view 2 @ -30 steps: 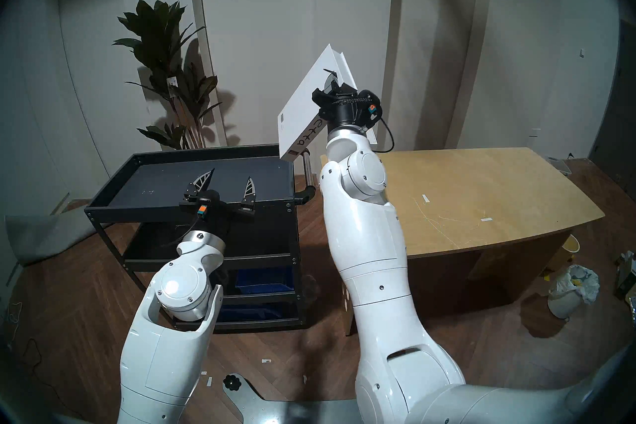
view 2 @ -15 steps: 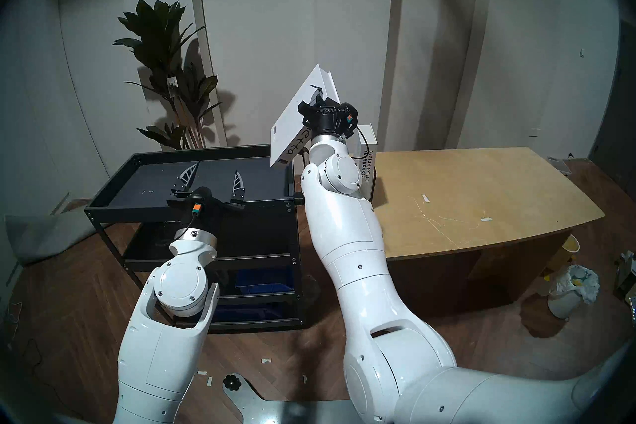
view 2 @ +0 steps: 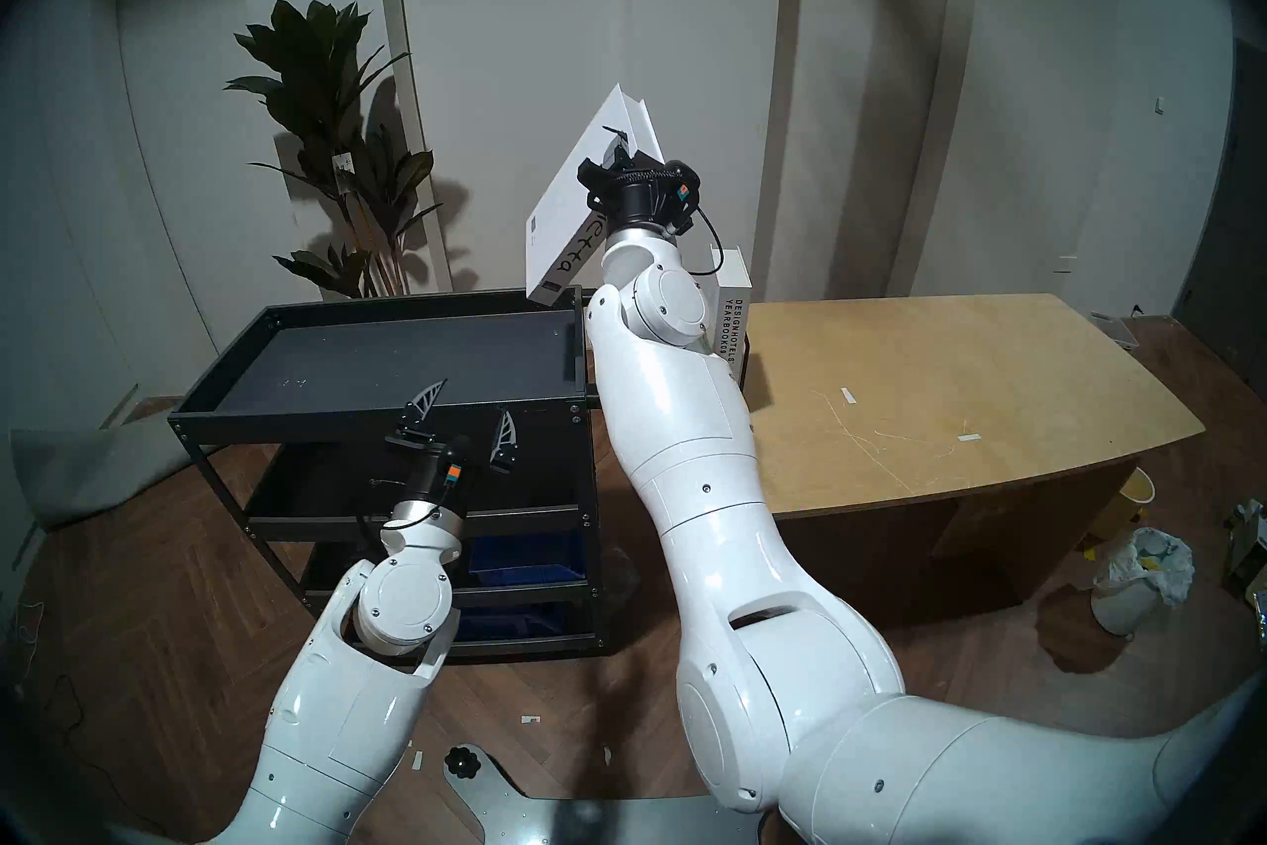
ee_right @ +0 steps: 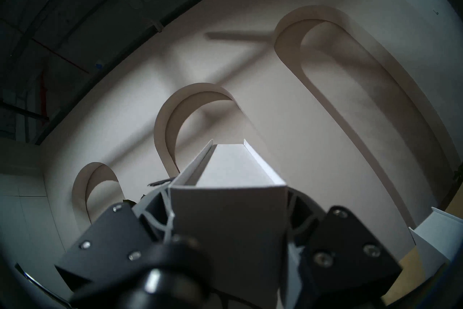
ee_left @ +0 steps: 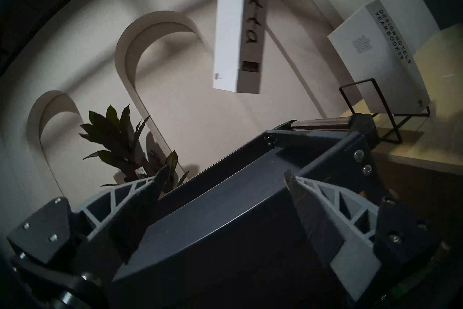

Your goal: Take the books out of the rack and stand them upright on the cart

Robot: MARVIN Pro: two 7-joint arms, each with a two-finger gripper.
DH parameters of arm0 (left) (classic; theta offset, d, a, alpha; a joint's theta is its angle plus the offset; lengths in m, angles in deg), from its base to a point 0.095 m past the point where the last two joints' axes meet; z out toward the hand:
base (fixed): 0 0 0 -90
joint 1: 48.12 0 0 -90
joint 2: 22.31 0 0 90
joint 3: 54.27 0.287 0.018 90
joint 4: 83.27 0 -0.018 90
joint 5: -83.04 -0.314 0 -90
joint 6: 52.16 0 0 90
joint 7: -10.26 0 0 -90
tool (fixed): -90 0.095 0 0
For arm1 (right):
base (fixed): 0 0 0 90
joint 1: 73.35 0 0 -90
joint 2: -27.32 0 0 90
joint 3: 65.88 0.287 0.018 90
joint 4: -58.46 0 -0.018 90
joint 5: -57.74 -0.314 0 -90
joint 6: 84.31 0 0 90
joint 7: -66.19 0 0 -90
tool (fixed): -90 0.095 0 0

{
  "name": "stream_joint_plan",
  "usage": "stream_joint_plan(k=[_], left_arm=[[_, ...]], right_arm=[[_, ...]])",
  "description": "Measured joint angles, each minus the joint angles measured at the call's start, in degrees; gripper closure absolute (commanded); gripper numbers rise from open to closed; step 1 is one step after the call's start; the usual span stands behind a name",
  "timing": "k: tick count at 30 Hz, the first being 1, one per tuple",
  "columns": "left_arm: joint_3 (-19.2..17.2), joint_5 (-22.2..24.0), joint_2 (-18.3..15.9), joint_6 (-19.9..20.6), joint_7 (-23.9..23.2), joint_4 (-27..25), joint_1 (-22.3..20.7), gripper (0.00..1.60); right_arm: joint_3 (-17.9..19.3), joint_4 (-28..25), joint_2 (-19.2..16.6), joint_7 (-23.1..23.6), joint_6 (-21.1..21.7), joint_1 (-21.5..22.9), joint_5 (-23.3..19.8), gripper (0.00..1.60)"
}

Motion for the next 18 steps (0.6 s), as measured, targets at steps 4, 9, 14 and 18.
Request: stream_joint_plan(k=[4,9,14,18], left_arm=[[1.24,-2.61,0.25,-0.13,1.47,2.00,-2.21,0.00],[2.00,-3.68,1.41,-0.25,3.19,3.73,-4.42,0.00],[1.60,-3.02,3.36,-0.25,4.79,4.37,-6.63,0.00],[0.81,-2.34,4.62,-0.24,6.25,5.23,-8.69,0.00]], right_arm=[[-1.43,-0.97,1.08,-1.41,-0.02,0.17,0.77,1.60],[-2.84,-1.77,2.05,-3.80,-0.02,0.07,1.93,1.60],[-4.33,-2.34,2.83,-6.39,-0.10,-0.23,3.41,1.60],[-5.68,-3.01,3.44,-8.96,-0.17,-0.73,5.02,1.60]])
